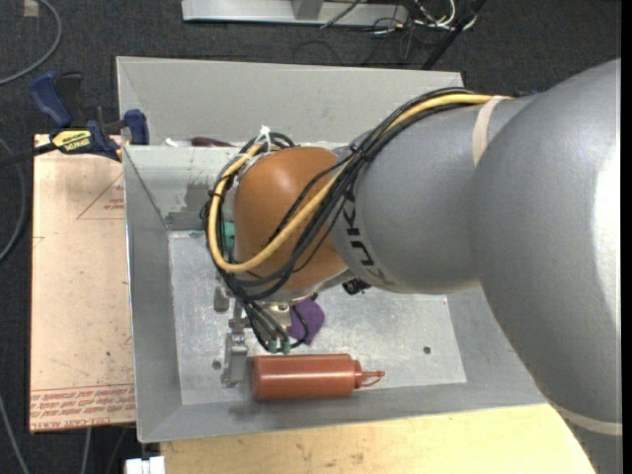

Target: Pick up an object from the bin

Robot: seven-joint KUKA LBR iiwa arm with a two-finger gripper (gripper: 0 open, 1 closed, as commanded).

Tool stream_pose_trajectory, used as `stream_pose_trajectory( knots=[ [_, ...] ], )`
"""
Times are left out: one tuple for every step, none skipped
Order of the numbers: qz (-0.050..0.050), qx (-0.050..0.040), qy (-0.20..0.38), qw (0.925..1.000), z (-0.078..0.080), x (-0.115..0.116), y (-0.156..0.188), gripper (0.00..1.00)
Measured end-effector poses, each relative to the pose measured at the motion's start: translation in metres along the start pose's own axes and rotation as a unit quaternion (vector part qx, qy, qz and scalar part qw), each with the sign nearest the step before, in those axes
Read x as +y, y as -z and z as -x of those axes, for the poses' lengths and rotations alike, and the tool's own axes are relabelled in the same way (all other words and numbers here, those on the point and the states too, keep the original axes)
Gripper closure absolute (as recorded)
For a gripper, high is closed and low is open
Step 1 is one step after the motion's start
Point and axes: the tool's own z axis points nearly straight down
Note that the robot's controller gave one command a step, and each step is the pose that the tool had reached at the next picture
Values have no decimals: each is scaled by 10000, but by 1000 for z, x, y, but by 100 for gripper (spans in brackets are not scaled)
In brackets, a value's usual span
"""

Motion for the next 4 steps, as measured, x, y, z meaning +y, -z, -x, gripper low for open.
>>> stream_pose_trajectory(
  knots=[
    [5, 7, 262, 9997, -10, -24, -22, 0],
    [14, -27, 385, 9993, -12, -76, -70, 0],
    [13, 8, 179, 9998, -2, -92, -79, 100],
    [13, 8, 176, 9998, -2, -92, -79, 100]
  ],
)
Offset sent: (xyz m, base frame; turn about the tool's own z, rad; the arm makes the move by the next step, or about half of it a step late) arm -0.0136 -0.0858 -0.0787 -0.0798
